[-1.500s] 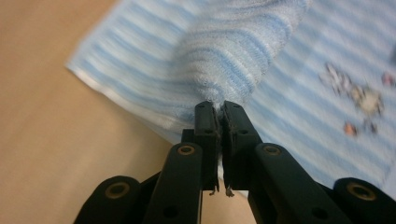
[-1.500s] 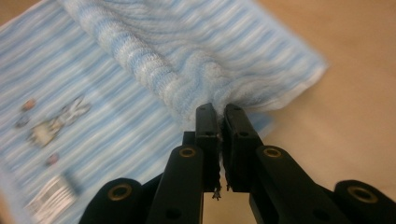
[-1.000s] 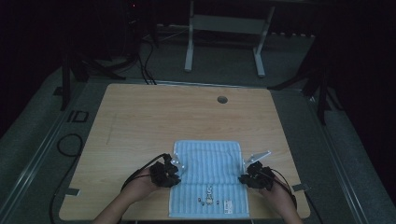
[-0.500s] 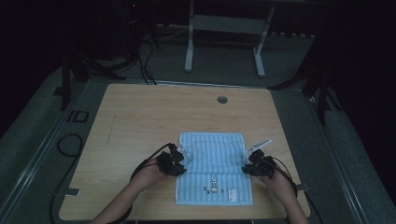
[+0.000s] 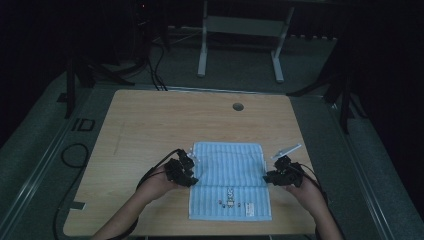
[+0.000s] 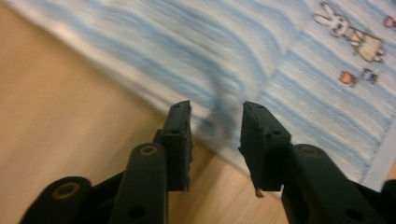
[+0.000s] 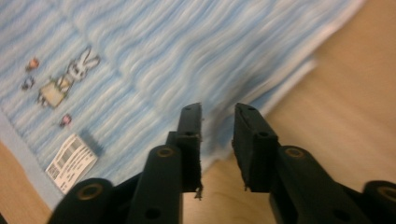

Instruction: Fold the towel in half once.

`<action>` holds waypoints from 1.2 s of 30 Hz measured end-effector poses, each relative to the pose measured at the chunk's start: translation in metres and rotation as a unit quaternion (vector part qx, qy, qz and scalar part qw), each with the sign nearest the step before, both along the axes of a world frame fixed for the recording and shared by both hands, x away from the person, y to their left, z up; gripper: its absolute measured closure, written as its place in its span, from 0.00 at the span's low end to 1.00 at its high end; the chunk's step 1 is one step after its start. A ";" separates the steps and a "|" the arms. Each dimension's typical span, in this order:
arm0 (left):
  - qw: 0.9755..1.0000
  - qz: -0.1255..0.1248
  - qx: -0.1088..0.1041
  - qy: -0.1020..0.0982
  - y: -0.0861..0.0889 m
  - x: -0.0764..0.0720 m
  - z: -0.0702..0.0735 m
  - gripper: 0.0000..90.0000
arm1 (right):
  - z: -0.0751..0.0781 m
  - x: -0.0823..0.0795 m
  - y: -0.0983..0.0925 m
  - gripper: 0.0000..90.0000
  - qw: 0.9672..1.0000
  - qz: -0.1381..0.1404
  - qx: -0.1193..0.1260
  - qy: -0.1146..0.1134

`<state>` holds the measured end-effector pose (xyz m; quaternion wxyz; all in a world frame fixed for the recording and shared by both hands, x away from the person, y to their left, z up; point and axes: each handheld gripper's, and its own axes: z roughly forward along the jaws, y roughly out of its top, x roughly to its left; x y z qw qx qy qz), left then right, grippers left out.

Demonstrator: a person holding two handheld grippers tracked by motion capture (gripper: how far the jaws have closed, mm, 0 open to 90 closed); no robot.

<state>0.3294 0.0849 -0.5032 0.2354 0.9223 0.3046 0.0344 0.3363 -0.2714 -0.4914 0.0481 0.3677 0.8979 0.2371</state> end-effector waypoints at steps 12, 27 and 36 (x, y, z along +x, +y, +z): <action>0.996 0.090 -0.004 -0.016 0.011 0.079 0.022 0.54 | 0.023 0.083 0.007 0.64 0.998 -0.050 -0.038 -0.009; 0.993 0.108 0.042 0.008 -0.021 0.126 -0.019 0.48 | -0.020 0.139 0.033 0.62 0.993 -0.094 -0.060 0.027; 0.994 0.104 0.041 0.000 -0.026 0.129 -0.025 0.47 | -0.030 0.138 0.037 0.80 0.993 -0.087 -0.074 0.025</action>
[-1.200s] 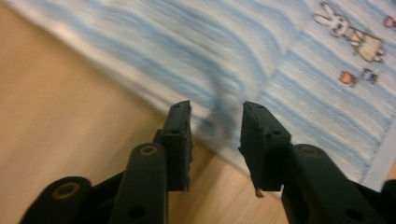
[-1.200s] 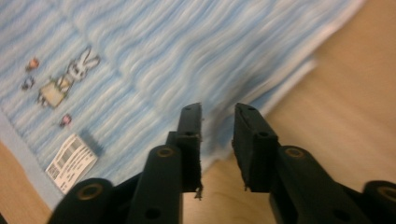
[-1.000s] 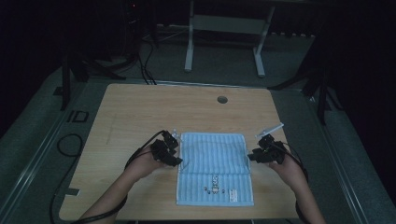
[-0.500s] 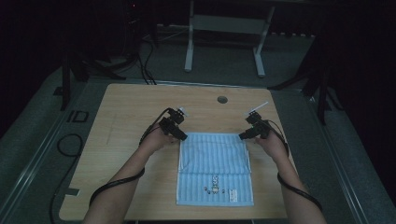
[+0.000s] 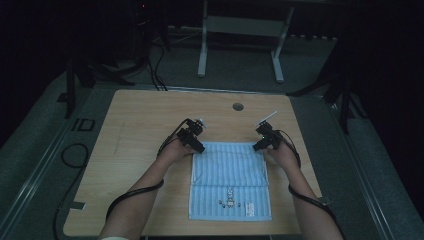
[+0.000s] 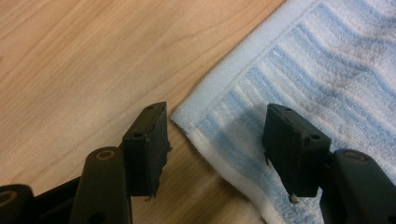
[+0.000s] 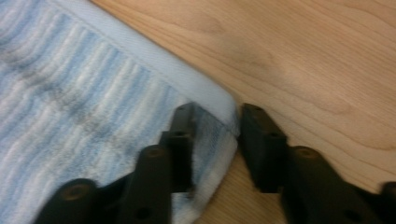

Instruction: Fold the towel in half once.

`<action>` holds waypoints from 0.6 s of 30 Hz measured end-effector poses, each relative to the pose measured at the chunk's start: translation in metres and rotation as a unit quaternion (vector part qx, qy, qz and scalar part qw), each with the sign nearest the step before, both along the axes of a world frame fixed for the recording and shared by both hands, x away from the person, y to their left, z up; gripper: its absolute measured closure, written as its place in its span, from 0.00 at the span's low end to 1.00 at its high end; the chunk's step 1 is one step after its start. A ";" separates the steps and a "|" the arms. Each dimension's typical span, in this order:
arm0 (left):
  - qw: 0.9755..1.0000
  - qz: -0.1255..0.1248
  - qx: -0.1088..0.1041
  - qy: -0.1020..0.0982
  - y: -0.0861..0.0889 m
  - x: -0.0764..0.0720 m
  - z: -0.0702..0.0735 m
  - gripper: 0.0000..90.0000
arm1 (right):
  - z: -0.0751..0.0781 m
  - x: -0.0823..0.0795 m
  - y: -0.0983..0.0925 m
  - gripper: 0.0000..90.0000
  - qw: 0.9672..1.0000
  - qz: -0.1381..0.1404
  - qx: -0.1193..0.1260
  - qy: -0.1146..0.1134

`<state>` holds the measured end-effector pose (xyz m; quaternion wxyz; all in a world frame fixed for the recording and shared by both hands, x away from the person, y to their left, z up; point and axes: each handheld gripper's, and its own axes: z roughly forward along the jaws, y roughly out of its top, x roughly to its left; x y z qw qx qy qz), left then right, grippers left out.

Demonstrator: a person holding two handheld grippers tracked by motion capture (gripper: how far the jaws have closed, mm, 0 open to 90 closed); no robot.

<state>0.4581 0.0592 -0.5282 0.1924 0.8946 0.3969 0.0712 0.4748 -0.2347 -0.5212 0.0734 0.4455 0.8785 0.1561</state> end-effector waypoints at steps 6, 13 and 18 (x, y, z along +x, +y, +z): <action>0.999 -0.032 -0.011 -0.003 -0.010 -0.005 0.004 0.89 | 0.001 -0.001 0.006 0.92 1.000 0.014 -0.009 0.009; 0.997 -0.039 -0.061 -0.041 -0.007 -0.004 0.057 0.92 | 0.038 0.003 -0.002 0.92 1.000 0.010 0.014 -0.021; 0.994 -0.033 -0.048 -0.097 -0.007 -0.004 0.110 0.92 | 0.095 0.010 -0.005 0.92 0.997 0.003 0.016 -0.071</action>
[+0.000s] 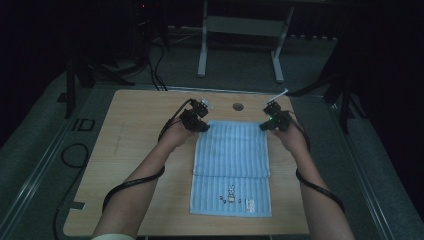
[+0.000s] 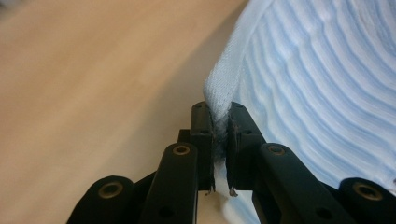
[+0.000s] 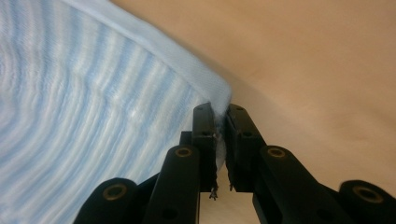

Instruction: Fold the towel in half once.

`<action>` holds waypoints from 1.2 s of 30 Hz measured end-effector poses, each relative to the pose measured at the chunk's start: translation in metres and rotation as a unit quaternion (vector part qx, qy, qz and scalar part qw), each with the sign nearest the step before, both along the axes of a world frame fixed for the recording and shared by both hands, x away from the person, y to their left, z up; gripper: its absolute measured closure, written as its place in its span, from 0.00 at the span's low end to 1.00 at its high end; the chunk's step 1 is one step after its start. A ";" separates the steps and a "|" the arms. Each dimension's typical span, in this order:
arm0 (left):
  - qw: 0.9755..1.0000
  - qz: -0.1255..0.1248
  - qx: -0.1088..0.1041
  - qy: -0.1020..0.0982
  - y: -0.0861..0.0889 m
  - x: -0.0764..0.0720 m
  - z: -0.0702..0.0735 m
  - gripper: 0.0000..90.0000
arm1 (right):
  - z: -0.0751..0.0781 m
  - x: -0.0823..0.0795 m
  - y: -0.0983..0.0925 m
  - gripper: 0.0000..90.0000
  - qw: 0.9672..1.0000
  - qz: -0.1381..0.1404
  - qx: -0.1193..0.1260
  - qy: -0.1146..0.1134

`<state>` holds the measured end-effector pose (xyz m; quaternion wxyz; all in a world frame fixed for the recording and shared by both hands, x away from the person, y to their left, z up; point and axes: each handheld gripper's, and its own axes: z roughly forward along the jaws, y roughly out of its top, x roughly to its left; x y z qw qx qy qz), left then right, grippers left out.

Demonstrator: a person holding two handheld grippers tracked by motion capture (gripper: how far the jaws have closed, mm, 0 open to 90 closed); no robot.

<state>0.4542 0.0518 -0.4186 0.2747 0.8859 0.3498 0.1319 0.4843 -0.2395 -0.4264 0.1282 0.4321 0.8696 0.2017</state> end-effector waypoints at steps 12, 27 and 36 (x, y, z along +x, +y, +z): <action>0.993 0.031 -0.025 -0.114 0.011 -0.007 0.110 0.91 | 0.150 -0.008 0.004 0.92 0.989 0.005 0.002 -0.150; 0.995 -0.066 -0.032 -0.067 0.024 -0.071 0.049 0.92 | 0.084 -0.092 -0.021 0.92 0.986 0.071 0.043 -0.142; 0.988 -0.150 -0.018 -0.028 0.021 -0.128 0.000 0.92 | 0.011 -0.172 -0.030 0.92 0.987 0.113 0.069 -0.089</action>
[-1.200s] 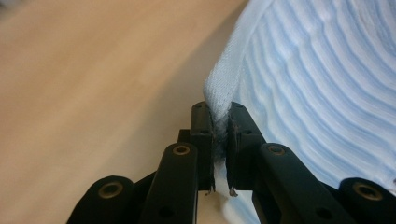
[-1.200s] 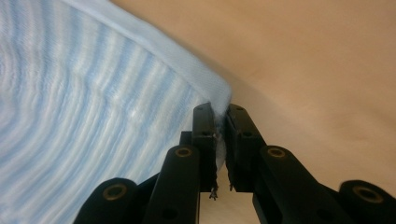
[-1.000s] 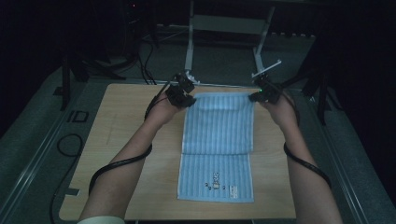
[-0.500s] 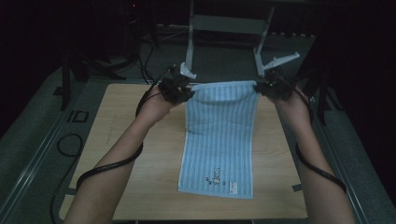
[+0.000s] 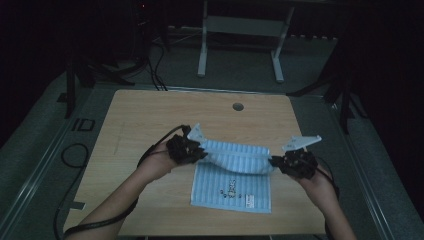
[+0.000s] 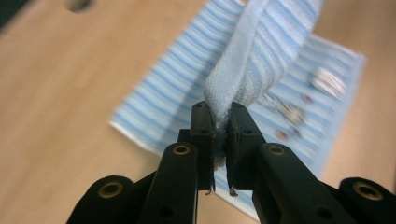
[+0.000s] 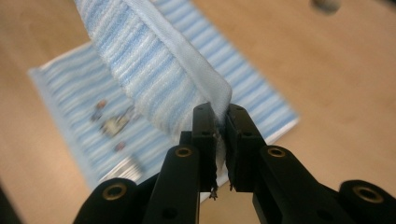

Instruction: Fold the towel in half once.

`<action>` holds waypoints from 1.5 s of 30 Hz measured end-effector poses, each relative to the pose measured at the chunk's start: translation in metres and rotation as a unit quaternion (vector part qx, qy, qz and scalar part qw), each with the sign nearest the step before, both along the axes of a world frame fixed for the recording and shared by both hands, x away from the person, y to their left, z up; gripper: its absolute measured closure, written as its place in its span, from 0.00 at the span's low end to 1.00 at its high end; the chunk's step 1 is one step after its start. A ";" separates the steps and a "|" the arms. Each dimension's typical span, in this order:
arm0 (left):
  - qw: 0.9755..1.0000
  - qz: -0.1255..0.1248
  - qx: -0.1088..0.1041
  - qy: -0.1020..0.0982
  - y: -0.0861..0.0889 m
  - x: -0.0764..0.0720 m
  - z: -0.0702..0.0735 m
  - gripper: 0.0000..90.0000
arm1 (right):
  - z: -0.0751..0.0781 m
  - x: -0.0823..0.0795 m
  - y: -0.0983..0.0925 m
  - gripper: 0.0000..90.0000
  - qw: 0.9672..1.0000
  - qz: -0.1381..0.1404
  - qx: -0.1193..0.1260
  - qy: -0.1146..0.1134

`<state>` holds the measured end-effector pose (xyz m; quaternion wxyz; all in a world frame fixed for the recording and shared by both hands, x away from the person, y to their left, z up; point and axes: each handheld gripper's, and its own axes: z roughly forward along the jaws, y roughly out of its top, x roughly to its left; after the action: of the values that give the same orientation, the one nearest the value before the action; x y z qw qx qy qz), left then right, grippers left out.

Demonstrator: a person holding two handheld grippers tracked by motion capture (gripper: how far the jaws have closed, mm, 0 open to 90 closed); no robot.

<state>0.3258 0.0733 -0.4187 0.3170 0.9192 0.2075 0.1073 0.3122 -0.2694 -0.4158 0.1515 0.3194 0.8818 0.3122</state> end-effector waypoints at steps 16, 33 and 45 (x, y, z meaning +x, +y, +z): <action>0.999 -0.020 0.003 0.048 0.002 -0.056 -0.085 0.91 | -0.077 -0.054 -0.003 0.92 0.996 0.010 0.008 0.091; 0.994 0.031 -0.036 -0.101 -0.003 -0.012 0.032 0.91 | 0.037 0.020 -0.001 0.92 0.997 -0.028 0.024 -0.072; 0.996 -0.036 0.036 0.076 0.006 -0.076 -0.066 0.58 | -0.083 -0.085 -0.037 0.67 0.988 -0.019 0.082 0.132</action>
<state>0.2494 0.0794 -0.4843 0.2706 0.9425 0.1932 0.0334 0.2276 -0.3063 -0.4990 0.0133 0.3861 0.8591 0.3357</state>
